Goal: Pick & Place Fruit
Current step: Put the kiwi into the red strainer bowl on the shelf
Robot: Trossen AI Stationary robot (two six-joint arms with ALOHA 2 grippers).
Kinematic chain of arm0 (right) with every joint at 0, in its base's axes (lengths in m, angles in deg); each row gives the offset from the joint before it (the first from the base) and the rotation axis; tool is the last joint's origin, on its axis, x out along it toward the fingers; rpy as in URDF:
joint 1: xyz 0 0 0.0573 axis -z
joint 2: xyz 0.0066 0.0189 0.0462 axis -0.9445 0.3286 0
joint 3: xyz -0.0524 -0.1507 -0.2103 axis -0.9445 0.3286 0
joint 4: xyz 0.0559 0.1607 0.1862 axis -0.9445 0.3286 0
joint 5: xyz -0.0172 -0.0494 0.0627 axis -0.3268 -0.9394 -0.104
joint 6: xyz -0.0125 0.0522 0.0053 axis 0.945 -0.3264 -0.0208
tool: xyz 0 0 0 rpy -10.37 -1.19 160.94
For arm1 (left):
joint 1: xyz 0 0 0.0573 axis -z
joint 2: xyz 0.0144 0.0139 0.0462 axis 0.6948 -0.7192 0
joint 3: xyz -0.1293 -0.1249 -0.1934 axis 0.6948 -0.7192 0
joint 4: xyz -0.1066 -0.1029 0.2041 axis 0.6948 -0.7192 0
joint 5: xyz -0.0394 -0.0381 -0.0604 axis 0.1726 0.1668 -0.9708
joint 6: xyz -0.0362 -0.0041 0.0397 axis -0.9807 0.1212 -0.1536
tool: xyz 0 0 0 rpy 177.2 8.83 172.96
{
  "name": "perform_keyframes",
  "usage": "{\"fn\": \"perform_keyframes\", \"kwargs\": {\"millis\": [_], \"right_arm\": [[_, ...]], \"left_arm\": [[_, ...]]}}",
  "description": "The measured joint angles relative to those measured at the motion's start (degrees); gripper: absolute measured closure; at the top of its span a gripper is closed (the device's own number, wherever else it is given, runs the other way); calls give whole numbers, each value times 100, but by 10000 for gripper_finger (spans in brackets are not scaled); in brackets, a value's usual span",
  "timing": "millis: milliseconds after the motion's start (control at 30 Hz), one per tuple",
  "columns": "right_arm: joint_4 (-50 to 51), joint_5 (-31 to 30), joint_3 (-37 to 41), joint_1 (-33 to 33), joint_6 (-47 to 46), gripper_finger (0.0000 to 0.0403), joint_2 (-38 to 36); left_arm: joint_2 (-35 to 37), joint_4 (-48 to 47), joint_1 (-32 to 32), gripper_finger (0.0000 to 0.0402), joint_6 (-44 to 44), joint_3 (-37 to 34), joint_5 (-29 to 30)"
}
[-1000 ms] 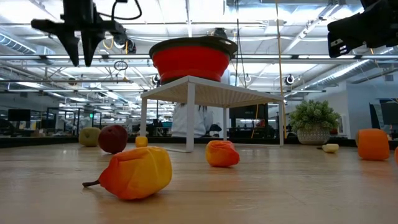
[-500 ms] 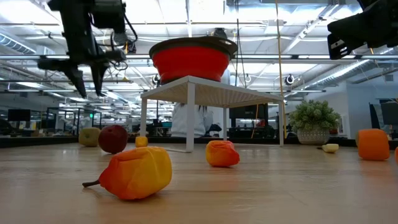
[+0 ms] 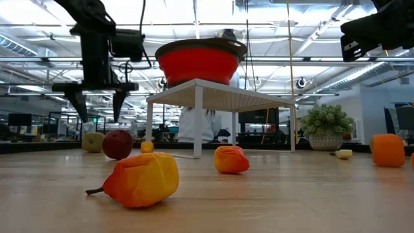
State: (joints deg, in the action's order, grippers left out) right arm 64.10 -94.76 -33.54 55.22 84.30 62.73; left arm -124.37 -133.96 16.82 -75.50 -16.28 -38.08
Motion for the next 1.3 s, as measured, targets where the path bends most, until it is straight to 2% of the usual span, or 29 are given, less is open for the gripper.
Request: {"fn": "perform_keyframes", "kwargs": {"millis": [233, 633, 967, 1300], "right_arm": [[0, 0, 1, 0, 0, 403, -1], [2, -1, 0, 1, 1, 403, 0], [2, -16, 1, 1, 44, 403, 0], [2, -22, 0, 1, 44, 403, 0]], "left_arm": [[-258, 32, -409, 17, 295, 3, -709], [-299, 39, -899, 36, 386, -12, -765], [-299, 655, -1031, 36, -29, -733, -1209], [-299, 1060, -1031, 36, -68, -863, -1018]]}}
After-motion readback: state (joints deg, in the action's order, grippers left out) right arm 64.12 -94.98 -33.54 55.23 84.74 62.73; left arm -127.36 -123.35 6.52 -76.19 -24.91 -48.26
